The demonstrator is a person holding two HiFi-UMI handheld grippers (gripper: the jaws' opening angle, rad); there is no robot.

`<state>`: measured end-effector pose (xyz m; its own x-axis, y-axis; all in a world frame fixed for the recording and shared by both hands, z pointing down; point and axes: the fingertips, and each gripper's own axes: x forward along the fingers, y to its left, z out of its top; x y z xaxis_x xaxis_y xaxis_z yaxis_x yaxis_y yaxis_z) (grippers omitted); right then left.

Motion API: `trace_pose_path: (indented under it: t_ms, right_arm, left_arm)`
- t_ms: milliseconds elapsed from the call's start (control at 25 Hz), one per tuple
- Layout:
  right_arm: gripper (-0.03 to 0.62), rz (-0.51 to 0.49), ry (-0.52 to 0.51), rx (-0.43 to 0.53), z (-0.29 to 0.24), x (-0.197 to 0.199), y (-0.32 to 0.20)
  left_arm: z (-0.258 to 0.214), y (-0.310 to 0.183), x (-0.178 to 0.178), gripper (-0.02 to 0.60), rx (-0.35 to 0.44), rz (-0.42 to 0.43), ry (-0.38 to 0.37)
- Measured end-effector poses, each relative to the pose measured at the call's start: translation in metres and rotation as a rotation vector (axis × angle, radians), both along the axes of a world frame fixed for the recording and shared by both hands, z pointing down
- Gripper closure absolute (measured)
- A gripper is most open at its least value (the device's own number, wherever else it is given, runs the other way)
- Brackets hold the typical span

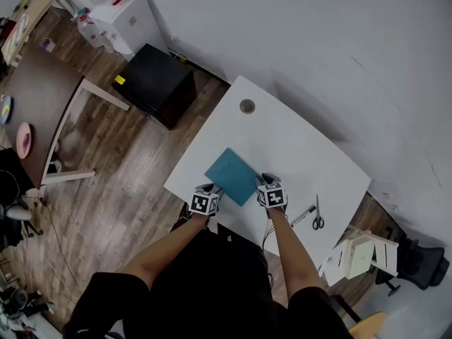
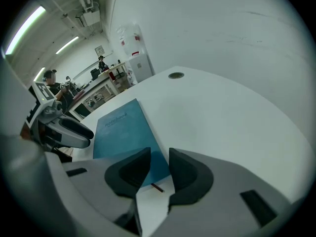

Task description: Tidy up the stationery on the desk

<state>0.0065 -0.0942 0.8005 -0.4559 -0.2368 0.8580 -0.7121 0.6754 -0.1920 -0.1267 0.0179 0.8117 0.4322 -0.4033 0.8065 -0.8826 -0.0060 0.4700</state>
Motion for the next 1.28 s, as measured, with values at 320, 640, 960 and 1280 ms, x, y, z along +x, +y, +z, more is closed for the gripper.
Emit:
trace_pose_path:
  t_ms: [320,640,960,1280]
  right_arm:
    - [0.477,0.042,-0.018,0.008,0.001,0.002,0.006]
    - [0.481,0.140,-0.052,-0.041,0.001,0.004,0.022]
    - [0.494,0.245,-0.050,-0.077,0.004,-0.008,0.057]
    - [0.496,0.394,-0.087,-0.137,0.006,-0.031,0.076]
  left_arm:
    - [0.001,-0.004,0.004,0.402,-0.041,0.020,0.010]
    - [0.003,-0.015,-0.009,0.402,-0.005,0.064,-0.027]
    - [0.004,-0.052,-0.027,0.402,0.037,0.169,-0.014]
    - [0.005,-0.090,-0.036,0.402,0.080,0.283,-0.001]
